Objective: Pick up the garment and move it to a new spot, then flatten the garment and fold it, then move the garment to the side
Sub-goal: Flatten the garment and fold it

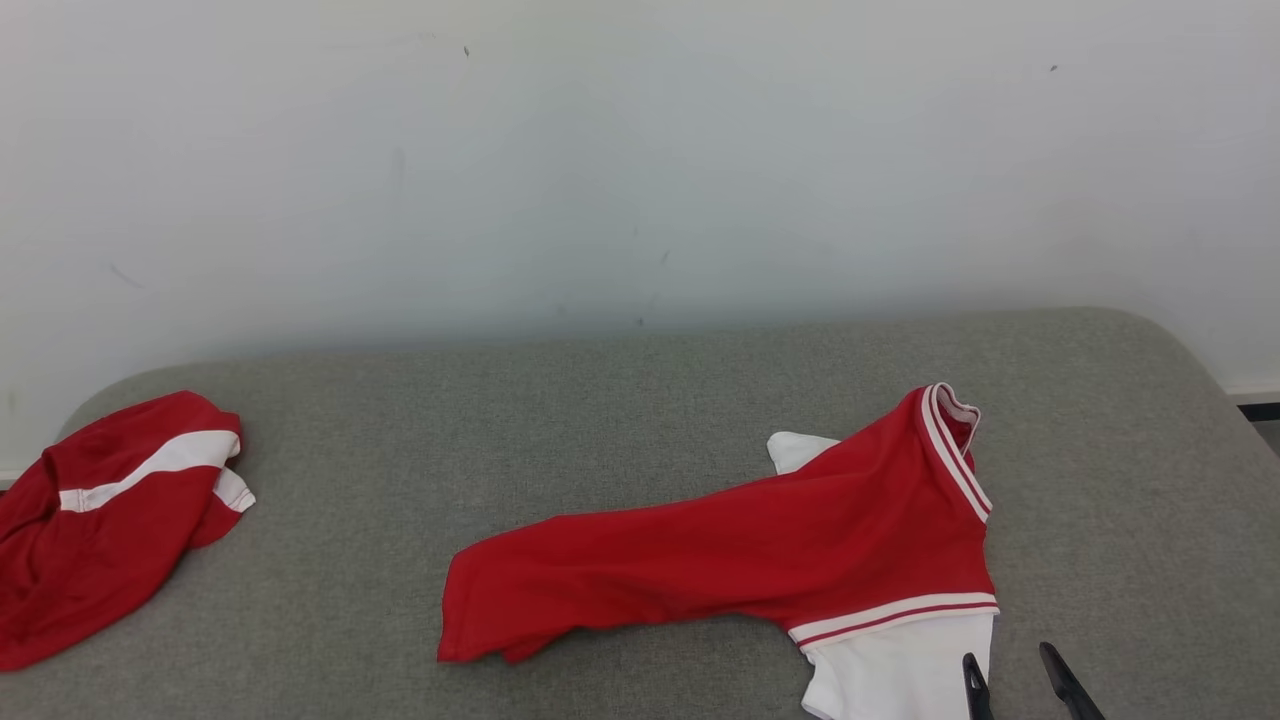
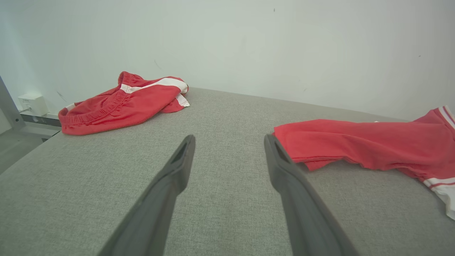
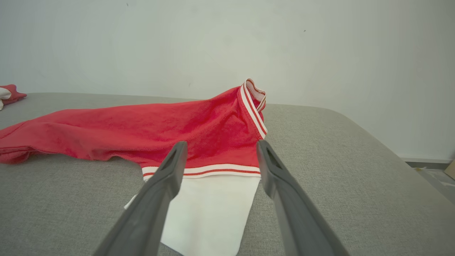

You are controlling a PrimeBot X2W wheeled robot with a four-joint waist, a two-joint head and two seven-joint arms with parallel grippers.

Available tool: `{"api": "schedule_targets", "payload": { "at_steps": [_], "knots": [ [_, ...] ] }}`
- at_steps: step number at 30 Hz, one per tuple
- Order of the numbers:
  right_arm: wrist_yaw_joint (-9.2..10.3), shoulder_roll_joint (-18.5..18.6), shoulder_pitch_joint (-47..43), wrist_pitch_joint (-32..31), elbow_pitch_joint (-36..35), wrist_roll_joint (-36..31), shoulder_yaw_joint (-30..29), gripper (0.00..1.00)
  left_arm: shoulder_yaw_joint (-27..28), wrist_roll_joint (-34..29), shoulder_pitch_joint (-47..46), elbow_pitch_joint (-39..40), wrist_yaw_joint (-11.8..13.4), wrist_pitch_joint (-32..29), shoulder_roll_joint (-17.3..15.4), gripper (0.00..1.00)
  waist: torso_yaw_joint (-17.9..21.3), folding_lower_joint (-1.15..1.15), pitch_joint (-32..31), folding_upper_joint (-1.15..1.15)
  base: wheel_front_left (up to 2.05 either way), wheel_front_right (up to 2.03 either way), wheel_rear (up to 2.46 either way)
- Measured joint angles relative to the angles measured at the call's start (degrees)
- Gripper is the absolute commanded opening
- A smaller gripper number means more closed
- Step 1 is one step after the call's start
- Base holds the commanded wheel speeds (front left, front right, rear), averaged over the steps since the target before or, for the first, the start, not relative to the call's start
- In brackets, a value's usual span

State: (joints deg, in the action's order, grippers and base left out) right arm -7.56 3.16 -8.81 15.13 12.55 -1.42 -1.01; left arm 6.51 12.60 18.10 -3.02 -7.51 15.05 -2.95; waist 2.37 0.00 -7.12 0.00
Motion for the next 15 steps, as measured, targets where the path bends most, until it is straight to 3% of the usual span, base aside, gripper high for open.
{"api": "schedule_targets", "payload": {
  "at_steps": [15],
  "knots": [
    [0.00, -0.2, -0.8, 0.0, 0.5, -0.2, -0.3, 1.00, -0.8, -1.4, 0.5, -0.2, 0.0, 0.0, 0.0, 1.00, 0.4, 0.00, 0.3, 0.00, 0.00, 0.00, 0.00]
  ]
}}
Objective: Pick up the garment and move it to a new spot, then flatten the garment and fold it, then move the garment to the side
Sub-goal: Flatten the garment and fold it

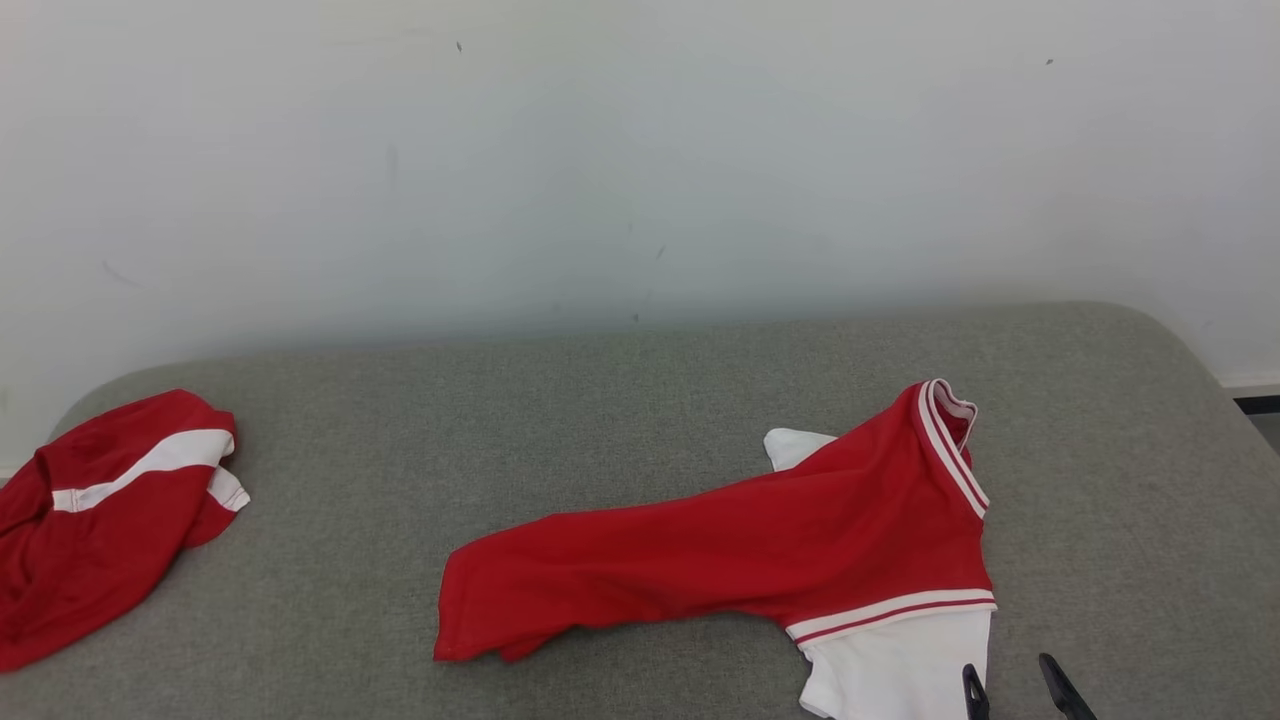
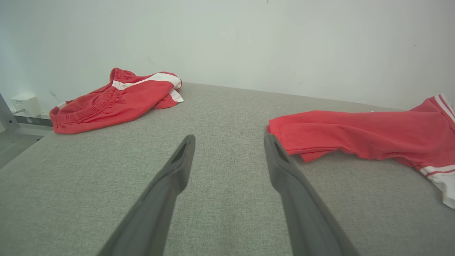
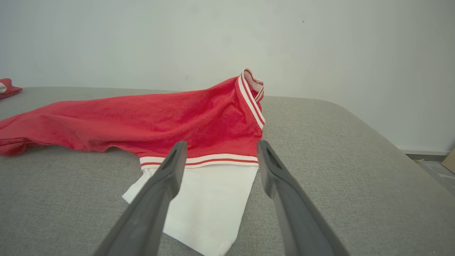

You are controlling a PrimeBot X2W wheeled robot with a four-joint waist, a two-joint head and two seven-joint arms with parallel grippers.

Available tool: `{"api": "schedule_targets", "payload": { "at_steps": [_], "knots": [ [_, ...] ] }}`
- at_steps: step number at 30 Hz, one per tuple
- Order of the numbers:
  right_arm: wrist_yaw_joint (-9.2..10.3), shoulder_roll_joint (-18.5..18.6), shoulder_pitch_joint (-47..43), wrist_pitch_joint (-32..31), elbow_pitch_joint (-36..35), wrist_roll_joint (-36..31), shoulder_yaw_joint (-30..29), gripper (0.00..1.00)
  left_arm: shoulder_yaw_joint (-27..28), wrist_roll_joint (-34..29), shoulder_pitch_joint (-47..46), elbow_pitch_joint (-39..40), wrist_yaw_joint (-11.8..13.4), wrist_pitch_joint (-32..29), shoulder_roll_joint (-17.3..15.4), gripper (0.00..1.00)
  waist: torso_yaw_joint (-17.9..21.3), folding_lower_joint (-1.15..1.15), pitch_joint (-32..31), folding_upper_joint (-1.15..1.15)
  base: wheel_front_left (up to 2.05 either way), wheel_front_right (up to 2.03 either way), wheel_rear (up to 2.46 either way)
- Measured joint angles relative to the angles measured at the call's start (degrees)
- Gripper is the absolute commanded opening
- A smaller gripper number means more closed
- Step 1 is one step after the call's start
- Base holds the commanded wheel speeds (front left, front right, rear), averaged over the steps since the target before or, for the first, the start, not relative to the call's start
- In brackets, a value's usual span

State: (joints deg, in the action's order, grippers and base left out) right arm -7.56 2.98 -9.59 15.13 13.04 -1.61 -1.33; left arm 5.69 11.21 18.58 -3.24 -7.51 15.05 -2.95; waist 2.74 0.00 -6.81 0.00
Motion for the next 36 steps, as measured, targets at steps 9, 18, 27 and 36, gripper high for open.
{"api": "schedule_targets", "payload": {
  "at_steps": [9, 18, 27, 36],
  "knots": [
    [0.00, 0.0, 0.1, 0.0, 0.9, 0.9, 0.6, 1.00, -0.3, 0.0, -0.1, -0.8, 0.0, 0.0, 0.0, 1.00, -0.2, 0.00, 0.2, 0.00, 0.00, 0.00, 0.00],
    [0.00, 0.0, 0.9, 0.0, 1.0, 1.7, 0.3, 1.00, -3.1, 0.7, -2.4, -2.7, 0.0, 0.0, -0.6, 1.00, 0.1, -0.01, 1.0, 0.00, 0.00, 0.00, 0.00],
    [0.00, -0.1, 2.6, 0.0, 1.0, 2.5, 1.6, 1.00, -10.1, 2.6, -14.3, -14.8, 0.0, 0.0, -2.9, 1.00, 1.1, -0.01, 3.5, 0.00, 0.00, 0.00, 0.00],
    [0.00, -0.1, 5.1, 0.0, 1.7, 4.0, 4.3, 1.00, -10.6, 3.7, -25.9, -26.4, 1.5, -6.0, -3.7, 1.00, 3.6, -0.01, 6.9, 0.00, 0.00, 0.00, 0.00]
  ]
}}
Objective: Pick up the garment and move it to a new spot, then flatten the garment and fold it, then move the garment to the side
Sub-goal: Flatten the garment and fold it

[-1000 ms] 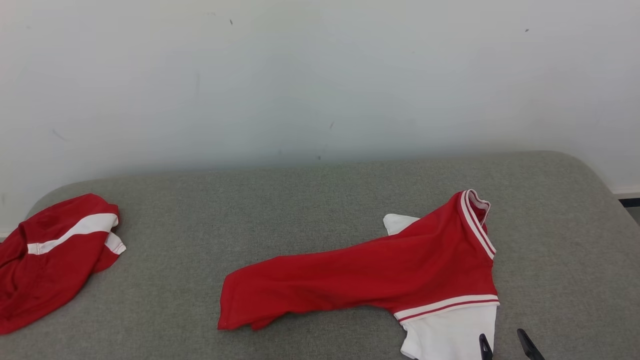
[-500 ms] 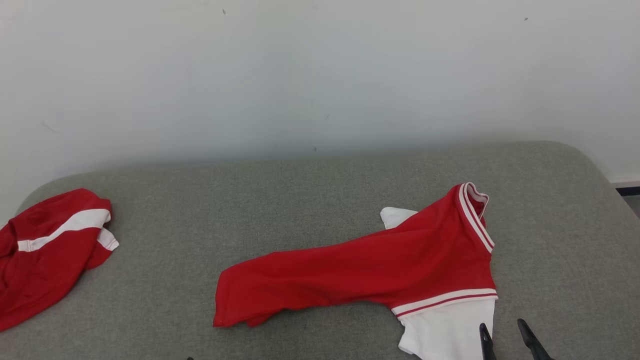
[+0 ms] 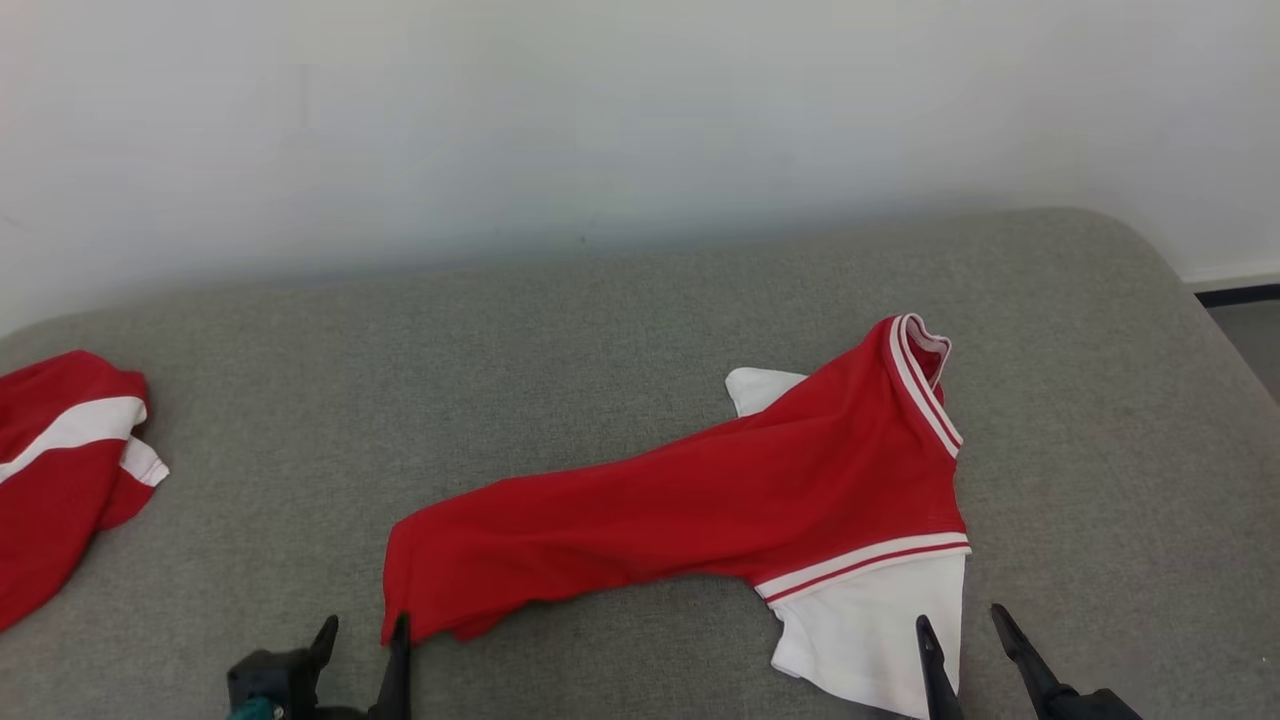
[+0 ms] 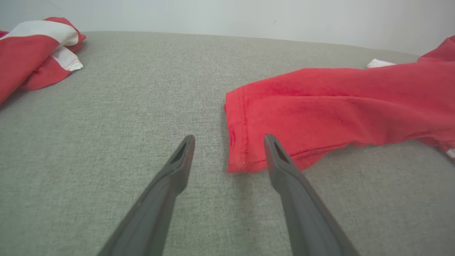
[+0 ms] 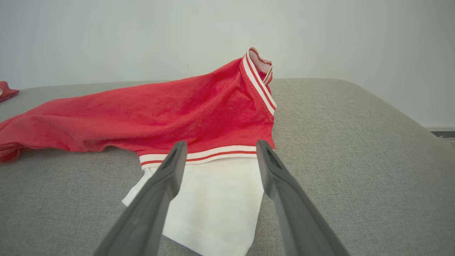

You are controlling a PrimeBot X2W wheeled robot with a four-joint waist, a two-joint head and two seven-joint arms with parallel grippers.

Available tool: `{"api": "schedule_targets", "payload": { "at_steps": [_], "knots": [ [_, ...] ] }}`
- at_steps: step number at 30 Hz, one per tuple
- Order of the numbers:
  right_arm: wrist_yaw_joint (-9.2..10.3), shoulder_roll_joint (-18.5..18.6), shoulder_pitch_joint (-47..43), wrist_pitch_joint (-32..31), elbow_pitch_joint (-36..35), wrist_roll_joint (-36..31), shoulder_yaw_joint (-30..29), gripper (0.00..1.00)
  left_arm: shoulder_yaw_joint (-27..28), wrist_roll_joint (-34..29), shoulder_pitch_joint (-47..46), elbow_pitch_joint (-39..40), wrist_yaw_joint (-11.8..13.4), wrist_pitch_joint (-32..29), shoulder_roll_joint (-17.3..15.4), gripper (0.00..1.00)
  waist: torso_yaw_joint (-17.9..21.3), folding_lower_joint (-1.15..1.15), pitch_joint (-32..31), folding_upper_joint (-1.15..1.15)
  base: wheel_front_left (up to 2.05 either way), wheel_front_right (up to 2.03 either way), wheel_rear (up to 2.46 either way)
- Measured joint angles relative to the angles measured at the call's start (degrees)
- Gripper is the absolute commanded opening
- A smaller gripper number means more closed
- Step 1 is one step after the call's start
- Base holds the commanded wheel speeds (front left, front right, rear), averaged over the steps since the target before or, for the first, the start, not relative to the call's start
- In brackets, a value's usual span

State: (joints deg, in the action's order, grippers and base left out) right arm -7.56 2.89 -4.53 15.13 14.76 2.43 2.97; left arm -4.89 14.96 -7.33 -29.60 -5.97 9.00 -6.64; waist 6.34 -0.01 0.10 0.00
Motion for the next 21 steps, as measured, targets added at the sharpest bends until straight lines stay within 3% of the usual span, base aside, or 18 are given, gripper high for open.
{"api": "schedule_targets", "payload": {
  "at_steps": [12, 21],
  "knots": [
    [0.00, 0.0, 1.8, -0.1, 1.2, 0.5, -0.5, 1.00, 0.1, 0.7, -4.5, -5.7, 3.5, -4.4, -0.5, 1.00, 2.5, 0.00, 4.9, 0.00, 0.00, 0.00, 0.00],
    [0.00, 0.0, 4.4, -12.2, 7.9, 5.2, -1.5, 1.00, -1.5, -0.5, -4.7, -5.5, 5.1, -3.9, -0.1, 1.00, 2.3, 0.00, 7.2, 0.00, 0.00, 0.00, 0.00]
  ]
}}
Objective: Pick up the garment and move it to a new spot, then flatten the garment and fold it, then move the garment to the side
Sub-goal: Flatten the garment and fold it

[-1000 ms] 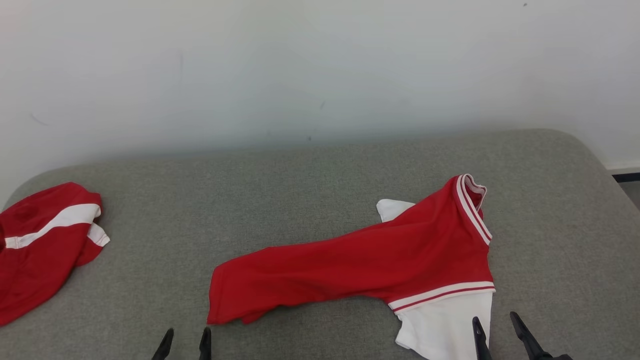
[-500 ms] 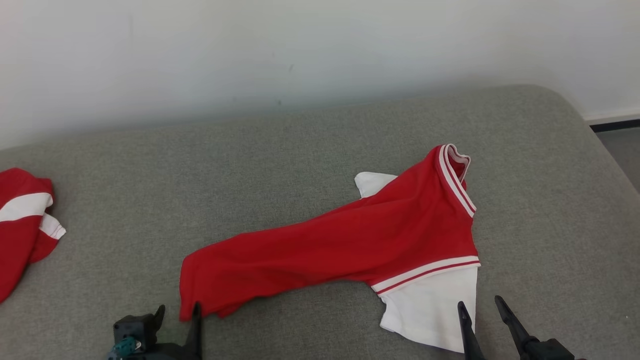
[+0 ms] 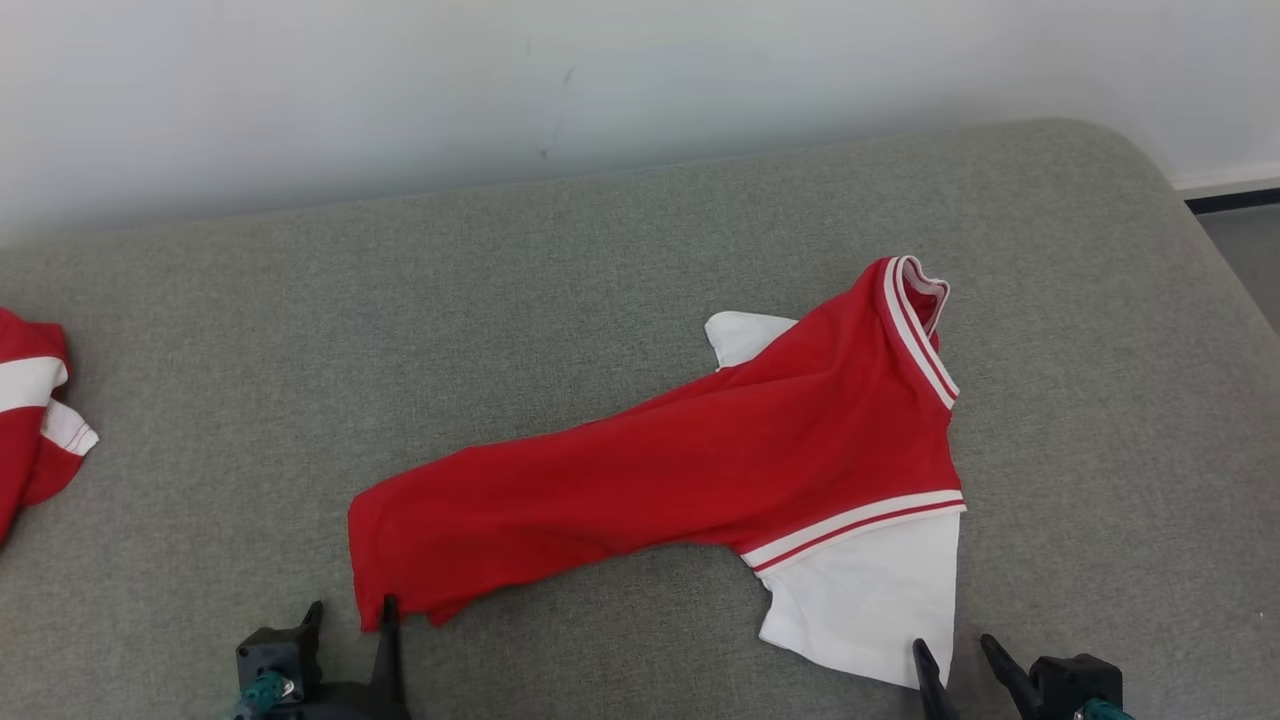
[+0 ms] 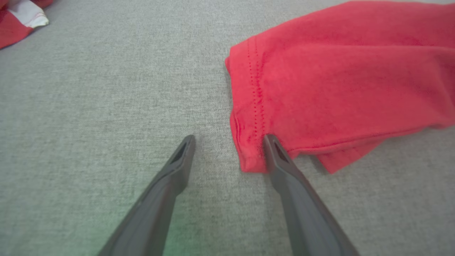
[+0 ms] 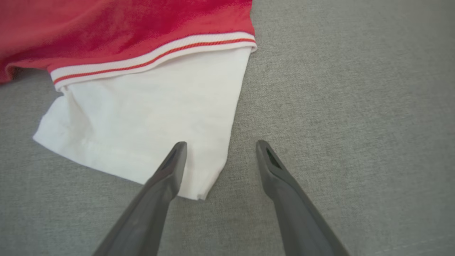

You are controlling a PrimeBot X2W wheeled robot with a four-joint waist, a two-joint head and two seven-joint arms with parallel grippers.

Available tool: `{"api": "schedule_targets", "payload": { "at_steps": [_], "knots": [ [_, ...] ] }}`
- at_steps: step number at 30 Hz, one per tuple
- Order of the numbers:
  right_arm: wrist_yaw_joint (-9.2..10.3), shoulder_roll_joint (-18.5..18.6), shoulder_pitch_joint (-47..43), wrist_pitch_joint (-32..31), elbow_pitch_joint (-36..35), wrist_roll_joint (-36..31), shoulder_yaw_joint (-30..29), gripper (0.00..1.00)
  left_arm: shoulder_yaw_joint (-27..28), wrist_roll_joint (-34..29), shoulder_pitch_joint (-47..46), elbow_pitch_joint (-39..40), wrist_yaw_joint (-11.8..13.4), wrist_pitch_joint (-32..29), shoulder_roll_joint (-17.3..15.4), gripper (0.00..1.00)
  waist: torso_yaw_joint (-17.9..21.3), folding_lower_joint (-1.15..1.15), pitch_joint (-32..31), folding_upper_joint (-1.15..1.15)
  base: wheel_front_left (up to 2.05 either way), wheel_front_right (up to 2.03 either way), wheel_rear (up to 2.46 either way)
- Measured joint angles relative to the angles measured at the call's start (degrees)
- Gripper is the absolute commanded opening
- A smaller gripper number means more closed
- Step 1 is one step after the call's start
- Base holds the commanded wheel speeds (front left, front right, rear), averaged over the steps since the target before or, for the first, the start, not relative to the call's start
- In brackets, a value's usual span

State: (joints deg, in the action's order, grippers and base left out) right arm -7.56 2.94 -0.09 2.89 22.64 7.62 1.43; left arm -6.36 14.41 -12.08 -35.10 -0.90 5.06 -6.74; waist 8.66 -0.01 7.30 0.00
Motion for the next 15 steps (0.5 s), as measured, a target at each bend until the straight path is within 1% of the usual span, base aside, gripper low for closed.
{"api": "schedule_targets", "payload": {
  "at_steps": [3, 6, 10, 15],
  "knots": [
    [0.00, -0.1, 0.3, -1.6, -0.2, 1.2, 0.3, 1.00, -0.8, -0.2, 0.2, 0.6, 0.4, 0.4, 0.5, 1.00, -0.4, 0.00, 0.6, 0.00, 0.00, 0.00, 0.00],
    [0.00, 0.0, -0.2, -3.0, -0.2, 1.3, -0.9, 1.00, -1.7, -0.2, 0.4, 0.9, 0.5, 0.5, 1.1, 1.00, -0.9, 0.00, 1.0, 0.00, 0.00, 0.00, 0.00],
    [0.00, 0.0, -0.4, -4.8, 0.3, -0.9, -3.0, 1.00, -2.5, -0.1, 0.5, 0.8, 0.6, 0.9, 1.5, 1.00, -1.5, 0.01, 1.4, 0.00, 0.00, 0.00, 0.00],
    [0.15, 0.2, 0.0, -6.8, 0.3, -1.1, -1.6, 1.00, -3.0, -0.1, 0.2, 0.2, 0.9, 1.2, 1.7, 1.00, -1.8, 0.01, 1.5, 0.00, 0.00, 0.00, 0.00]
  ]
}}
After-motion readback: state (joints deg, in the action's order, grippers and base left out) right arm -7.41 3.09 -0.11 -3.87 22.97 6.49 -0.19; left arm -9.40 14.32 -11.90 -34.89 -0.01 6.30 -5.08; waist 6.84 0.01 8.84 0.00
